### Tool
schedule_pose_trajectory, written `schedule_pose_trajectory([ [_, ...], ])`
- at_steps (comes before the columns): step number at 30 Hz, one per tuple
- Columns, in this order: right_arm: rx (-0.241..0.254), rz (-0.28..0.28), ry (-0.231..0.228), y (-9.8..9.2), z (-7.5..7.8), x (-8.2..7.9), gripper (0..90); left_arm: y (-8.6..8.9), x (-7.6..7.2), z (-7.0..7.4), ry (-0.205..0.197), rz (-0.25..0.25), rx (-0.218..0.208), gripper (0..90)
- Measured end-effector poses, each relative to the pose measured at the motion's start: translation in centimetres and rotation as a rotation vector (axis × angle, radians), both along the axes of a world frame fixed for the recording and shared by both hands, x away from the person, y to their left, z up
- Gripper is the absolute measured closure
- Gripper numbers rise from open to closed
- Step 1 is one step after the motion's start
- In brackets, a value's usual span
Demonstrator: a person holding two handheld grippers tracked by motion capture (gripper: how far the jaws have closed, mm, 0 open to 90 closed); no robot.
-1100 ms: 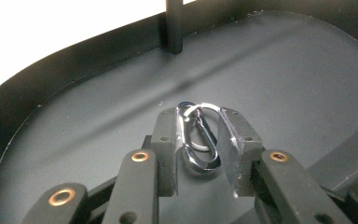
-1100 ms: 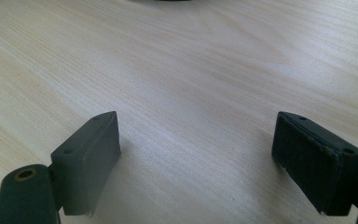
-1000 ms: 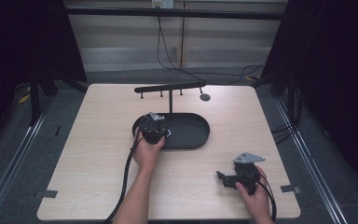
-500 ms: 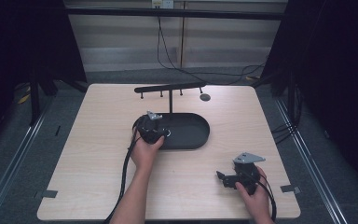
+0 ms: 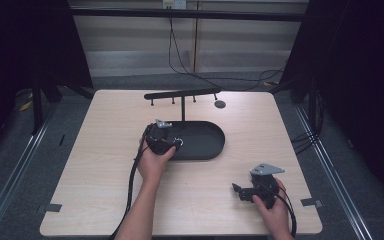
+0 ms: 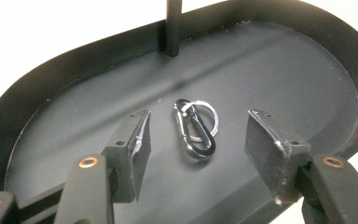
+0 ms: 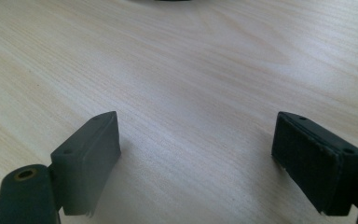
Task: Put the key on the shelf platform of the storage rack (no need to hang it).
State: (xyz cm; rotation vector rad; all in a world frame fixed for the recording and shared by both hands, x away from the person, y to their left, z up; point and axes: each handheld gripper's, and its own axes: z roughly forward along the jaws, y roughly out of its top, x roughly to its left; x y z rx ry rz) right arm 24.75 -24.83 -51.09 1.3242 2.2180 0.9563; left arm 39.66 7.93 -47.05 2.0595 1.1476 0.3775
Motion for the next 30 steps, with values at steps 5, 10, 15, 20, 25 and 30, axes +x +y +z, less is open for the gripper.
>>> schedule_pose_trajectory([
  [5, -0.001, -0.001, 0.000, 0.0, 0.0, 0.0, 14.8, 0.2, -0.1, 0.1, 0.006, -0.001, 0.006, 37.1],
  [10, -0.001, -0.001, 0.000, 0.0, 0.0, 0.0, 14.8, 0.4, -0.2, 0.3, 0.012, -0.004, -0.003, 32.9],
  [15, 0.000, 0.000, 0.000, 0.0, 0.0, 0.0, 14.8, 0.7, -0.4, 0.3, 0.021, -0.008, -0.003, 27.8],
  [20, 0.000, 0.000, 0.000, 0.0, 0.0, 0.0, 14.8, 1.0, -0.6, 0.5, 0.020, -0.009, -0.006, 25.9],
  [25, -0.001, -0.001, 0.000, 0.0, 0.0, 0.0, 14.8, 1.3, -0.8, 0.7, 0.023, -0.016, -0.007, 25.3],
  [30, 0.000, -0.001, 0.000, 0.0, 0.0, 0.0, 14.8, 1.8, -1.1, 1.0, 0.019, -0.015, -0.018, 25.2],
])
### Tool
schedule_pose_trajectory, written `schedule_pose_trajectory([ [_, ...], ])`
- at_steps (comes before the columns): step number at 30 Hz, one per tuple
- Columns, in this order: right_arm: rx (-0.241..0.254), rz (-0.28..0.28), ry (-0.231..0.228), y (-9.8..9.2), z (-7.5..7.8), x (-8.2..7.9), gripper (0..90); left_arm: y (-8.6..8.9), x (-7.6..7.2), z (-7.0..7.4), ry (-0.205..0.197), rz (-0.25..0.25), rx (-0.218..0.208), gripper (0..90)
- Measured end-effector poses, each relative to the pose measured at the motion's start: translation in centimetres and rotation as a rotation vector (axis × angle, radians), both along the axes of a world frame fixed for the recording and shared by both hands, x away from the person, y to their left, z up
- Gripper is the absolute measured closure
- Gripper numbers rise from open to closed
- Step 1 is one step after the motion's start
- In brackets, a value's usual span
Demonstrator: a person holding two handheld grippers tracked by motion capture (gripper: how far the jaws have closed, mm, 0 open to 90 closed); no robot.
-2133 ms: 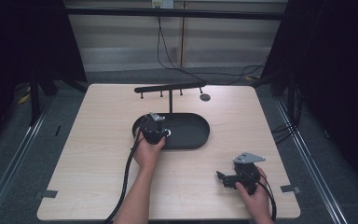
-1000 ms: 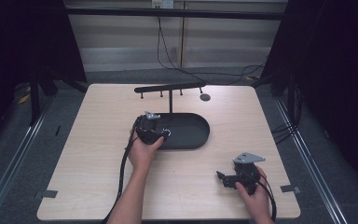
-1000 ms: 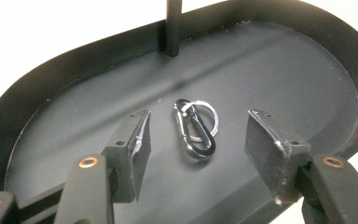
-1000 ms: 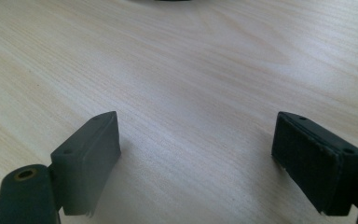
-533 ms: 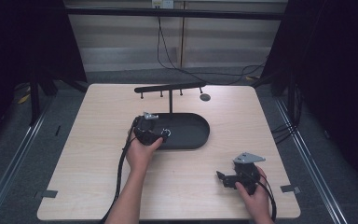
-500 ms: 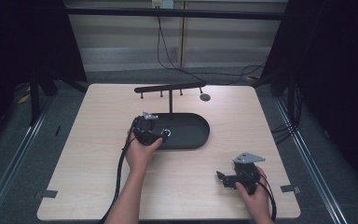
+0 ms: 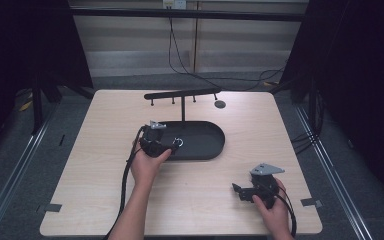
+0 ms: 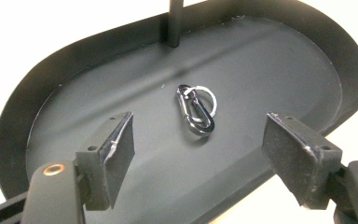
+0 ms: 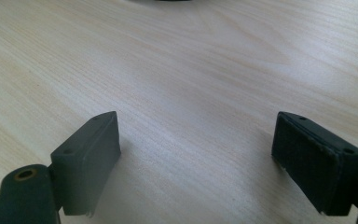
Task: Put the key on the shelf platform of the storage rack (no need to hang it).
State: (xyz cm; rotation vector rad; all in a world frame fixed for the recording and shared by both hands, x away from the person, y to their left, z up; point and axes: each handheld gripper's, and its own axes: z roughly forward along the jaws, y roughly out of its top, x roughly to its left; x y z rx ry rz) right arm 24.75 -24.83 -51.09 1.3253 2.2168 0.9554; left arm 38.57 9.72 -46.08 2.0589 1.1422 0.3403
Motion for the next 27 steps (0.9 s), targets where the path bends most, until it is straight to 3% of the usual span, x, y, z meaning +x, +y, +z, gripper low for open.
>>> schedule_pose_trajectory([
  [10, 0.000, 0.001, 0.000, 0.0, 0.0, 0.0, 14.8, 1.0, -0.6, 0.7, 0.000, -0.008, -0.004, 25.2],
  [15, -0.001, 0.001, 0.000, 0.0, 0.0, 0.0, 14.8, 1.6, -0.8, 0.8, 0.020, -0.012, -0.009, 25.2],
  [27, 0.000, 0.000, 0.000, 0.0, 0.0, 0.0, 14.8, 3.4, -1.8, 0.8, 0.015, -0.005, -0.017, 25.2],
])
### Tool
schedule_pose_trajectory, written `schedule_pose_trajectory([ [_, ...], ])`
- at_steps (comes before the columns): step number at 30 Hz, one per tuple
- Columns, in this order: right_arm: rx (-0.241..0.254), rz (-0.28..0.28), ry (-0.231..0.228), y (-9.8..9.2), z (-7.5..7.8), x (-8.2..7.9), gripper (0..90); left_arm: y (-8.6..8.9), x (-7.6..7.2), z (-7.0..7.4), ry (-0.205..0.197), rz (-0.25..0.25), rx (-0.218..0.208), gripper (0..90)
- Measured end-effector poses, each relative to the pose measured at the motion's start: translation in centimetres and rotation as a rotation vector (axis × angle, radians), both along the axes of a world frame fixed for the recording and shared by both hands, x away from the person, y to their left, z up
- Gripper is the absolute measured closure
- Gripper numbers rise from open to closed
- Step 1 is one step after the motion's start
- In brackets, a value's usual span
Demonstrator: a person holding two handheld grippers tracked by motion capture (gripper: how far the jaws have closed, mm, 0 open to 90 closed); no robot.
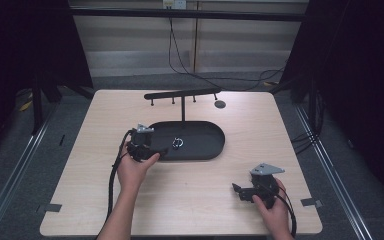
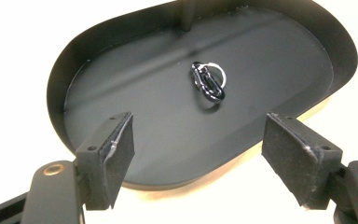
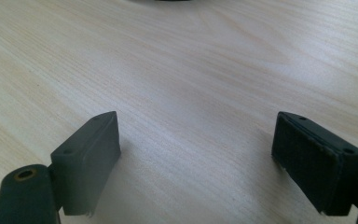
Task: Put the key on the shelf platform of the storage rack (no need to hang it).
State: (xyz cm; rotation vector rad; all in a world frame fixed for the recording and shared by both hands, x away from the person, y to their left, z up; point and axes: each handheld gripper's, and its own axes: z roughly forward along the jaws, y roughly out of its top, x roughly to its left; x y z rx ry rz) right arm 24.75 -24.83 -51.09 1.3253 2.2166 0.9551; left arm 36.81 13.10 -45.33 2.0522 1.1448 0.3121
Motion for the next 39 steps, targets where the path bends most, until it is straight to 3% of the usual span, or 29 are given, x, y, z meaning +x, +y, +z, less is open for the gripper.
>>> schedule_pose_trajectory([
  [14, 0.000, 0.001, 0.000, 0.0, 0.0, 0.0, 14.8, 1.7, -1.3, 0.3, -0.011, -0.009, -0.007, 25.8],
  [39, 0.000, 0.001, 0.000, 0.0, 0.0, 0.0, 14.8, 5.0, -4.0, -0.6, -0.043, 0.003, -0.002, 27.1],
])
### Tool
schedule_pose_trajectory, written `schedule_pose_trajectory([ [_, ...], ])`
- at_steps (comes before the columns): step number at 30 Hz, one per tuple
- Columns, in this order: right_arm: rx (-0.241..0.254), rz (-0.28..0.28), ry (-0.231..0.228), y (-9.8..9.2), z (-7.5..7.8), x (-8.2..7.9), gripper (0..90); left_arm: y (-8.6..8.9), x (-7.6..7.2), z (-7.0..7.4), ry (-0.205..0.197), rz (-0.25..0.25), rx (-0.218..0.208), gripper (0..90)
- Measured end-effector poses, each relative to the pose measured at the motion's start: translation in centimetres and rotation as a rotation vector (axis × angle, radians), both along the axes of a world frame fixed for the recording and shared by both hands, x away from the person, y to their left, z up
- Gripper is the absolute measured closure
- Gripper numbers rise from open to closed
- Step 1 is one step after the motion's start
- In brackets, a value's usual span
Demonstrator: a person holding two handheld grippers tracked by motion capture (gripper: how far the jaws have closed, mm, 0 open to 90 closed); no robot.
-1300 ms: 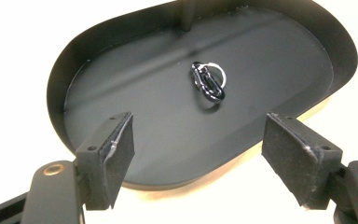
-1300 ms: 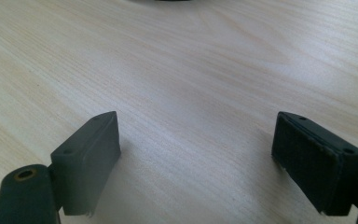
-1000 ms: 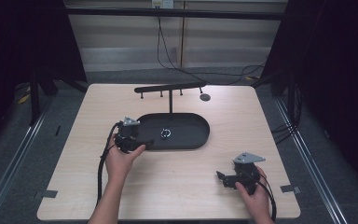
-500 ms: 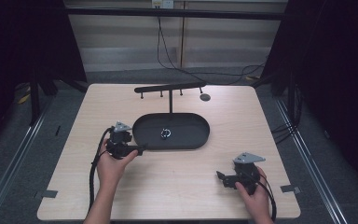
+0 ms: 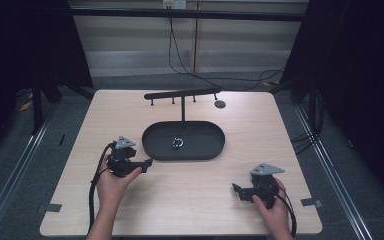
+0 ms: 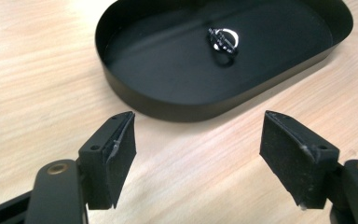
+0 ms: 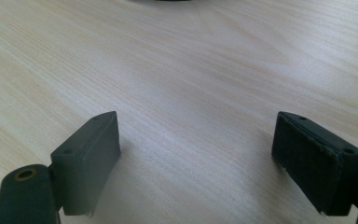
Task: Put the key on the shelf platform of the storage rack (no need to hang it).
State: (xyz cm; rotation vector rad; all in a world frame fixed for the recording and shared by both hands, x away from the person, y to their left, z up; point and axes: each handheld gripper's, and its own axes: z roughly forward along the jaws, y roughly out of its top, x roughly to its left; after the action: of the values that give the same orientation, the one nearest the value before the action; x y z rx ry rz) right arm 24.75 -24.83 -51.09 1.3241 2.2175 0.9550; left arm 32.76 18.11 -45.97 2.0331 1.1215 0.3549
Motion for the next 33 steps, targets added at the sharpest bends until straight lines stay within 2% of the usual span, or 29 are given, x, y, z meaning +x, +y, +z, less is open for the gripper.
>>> schedule_pose_trajectory([
  [6, 0.000, 0.000, 0.000, 0.0, 0.0, 0.0, 14.8, 0.9, -0.7, -0.5, 0.005, 0.003, 0.005, 27.1],
  [7, 0.000, 0.000, 0.000, 0.0, 0.0, 0.0, 14.8, 1.0, -0.9, -0.6, 0.000, 0.012, -0.007, 27.1],
  [10, 0.001, 0.001, 0.000, 0.0, 0.0, 0.0, 14.8, 1.5, -1.2, -0.8, -0.006, 0.008, 0.004, 27.1],
  [13, 0.000, 0.000, 0.000, 0.0, 0.0, 0.0, 14.8, 1.7, -1.5, -1.1, -0.003, 0.014, -0.008, 27.1],
  [22, 0.000, 0.000, 0.000, 0.0, 0.0, 0.0, 14.8, 2.6, -2.5, -2.3, 0.009, 0.005, 0.012, 27.1],
  [24, 0.000, 0.000, 0.000, 0.0, 0.0, 0.0, 14.8, 2.6, -2.6, -2.5, 0.006, 0.012, 0.003, 27.1],
  [26, 0.000, 0.000, 0.000, 0.0, 0.0, 0.0, 14.8, 2.8, -2.8, -2.6, 0.020, 0.000, 0.033, 27.1],
  [28, 0.000, 0.000, 0.000, 0.0, 0.0, 0.0, 14.8, 2.8, -2.9, -2.7, 0.015, 0.009, 0.021, 27.0],
  [29, 0.000, 0.000, 0.000, 0.0, 0.0, 0.0, 14.8, 2.9, -3.0, -2.9, 0.013, 0.003, 0.036, 27.0],
  [33, 0.000, -0.001, 0.000, 0.0, 0.0, 0.0, 14.8, 3.2, -3.3, -3.2, 0.016, 0.005, 0.034, 27.0],
])
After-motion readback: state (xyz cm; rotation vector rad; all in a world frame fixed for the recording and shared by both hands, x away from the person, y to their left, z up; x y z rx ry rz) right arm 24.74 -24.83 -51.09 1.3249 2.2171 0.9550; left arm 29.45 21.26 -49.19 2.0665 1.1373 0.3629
